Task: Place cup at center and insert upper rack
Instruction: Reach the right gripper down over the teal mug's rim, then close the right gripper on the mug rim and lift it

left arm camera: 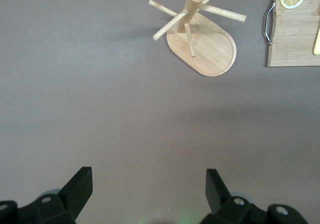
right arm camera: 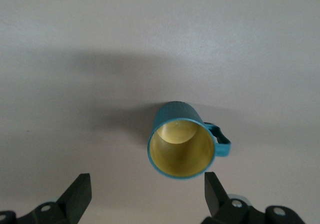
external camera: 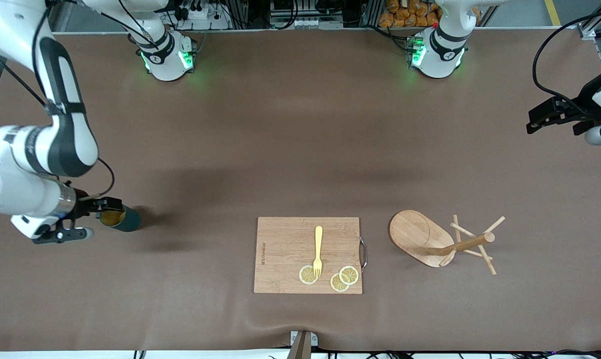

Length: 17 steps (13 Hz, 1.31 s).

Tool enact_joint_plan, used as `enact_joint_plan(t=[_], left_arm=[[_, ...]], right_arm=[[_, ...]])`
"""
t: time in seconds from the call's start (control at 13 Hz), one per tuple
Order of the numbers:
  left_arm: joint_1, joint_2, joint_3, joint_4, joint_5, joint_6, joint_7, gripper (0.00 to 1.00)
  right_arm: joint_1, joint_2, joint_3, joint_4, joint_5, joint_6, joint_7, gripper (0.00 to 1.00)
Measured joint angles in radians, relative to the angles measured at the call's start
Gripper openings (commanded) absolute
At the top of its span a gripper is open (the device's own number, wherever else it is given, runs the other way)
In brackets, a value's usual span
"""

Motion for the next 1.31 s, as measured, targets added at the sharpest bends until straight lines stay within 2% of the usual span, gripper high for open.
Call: enact_joint_plan(t=[0.46, 0.62, 0.69, 0.77, 0.85, 0.92, 1.31], left_arm=[[0.0, 0.012, 0.0, 0.0, 0.0, 0.0, 0.0, 1.0], [0.0, 0.012, 0.0, 0.0, 0.0, 0.0, 0.0, 1.0], [0.0, 0.012, 0.0, 0.0, 0.0, 0.0, 0.0, 1.0], [0.0, 0.012, 0.0, 0.0, 0.0, 0.0, 0.0, 1.0], [0.0, 0.012, 0.0, 0.0, 0.0, 0.0, 0.0, 1.0], [0.0, 0.012, 0.0, 0.0, 0.0, 0.0, 0.0, 1.0], [0.001, 0.012, 0.0, 0.0, 0.0, 0.0, 0.0, 1.0]], right_arm=[[0.0, 0.102, 0.0, 0.001, 0.041, 0.064, 0.002, 1.0], [0.0, 0.115, 0.0, 0.001, 0.041, 0.068, 0.002, 0.71], [0.0, 0.12, -0.001, 0.001, 0.041, 0.068, 0.002, 0.5], [0.0, 0.126, -0.001, 0.001, 0.041, 0.068, 0.002, 0.22], [0.0, 0.132, -0.002, 0.001, 0.041, 0.068, 0.002, 0.04], [-0.001, 0.137, -0.002, 0.001, 0.041, 0.068, 0.002, 0.0], [0.0, 0.136, -0.003, 0.013, 0.039, 0.067, 0.002, 0.0]])
